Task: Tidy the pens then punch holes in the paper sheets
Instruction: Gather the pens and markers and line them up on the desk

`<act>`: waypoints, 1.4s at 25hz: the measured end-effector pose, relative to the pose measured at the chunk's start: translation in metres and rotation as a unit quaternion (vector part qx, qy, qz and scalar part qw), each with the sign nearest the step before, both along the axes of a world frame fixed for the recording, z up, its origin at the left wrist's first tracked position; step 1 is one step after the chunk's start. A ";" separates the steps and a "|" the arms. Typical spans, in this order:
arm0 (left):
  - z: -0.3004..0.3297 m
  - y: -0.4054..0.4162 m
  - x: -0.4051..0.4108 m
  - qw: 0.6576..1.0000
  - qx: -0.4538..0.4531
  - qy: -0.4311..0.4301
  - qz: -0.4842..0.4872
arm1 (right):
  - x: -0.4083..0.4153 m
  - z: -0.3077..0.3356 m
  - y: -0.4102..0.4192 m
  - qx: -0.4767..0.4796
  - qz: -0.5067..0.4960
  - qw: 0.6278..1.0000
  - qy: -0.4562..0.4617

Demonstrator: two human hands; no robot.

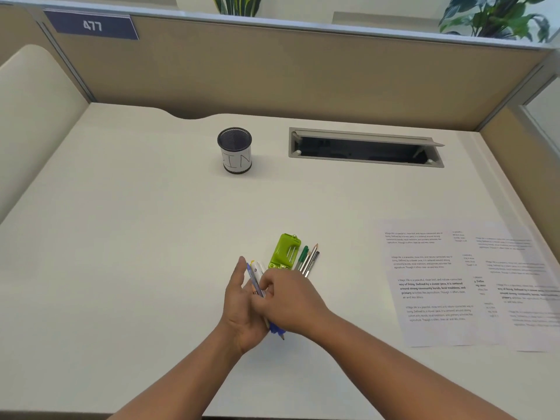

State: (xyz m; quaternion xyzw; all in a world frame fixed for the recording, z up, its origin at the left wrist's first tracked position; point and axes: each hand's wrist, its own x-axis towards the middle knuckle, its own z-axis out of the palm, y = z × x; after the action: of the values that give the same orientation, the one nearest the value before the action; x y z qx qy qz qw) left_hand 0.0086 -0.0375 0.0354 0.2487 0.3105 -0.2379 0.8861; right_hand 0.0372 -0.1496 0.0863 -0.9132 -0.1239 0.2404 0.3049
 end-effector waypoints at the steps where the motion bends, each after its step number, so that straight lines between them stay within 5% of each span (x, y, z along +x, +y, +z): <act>1: 0.000 0.002 0.000 1.000 0.007 0.000 0.001 | 0.002 -0.004 -0.004 0.026 -0.022 0.999 -0.010; 8: -0.003 0.016 -0.007 0.994 0.062 0.064 0.065 | 0.048 -0.049 -0.059 -0.083 -0.164 0.983 -0.008; 23: -0.009 0.024 -0.012 0.989 0.087 0.081 0.087 | 0.068 -0.063 -0.074 -0.202 -0.150 0.967 0.048; 35: -0.008 0.017 -0.010 0.990 0.092 0.075 0.074 | 0.061 -0.054 -0.088 -0.137 -0.181 0.972 0.061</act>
State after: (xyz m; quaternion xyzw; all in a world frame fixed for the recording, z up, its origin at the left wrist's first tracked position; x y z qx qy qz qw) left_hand -0.0011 -0.0202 0.0277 0.2868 0.4144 -0.1602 0.8487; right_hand 0.0986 -0.2376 0.0326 -0.9373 0.0959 0.2509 0.2223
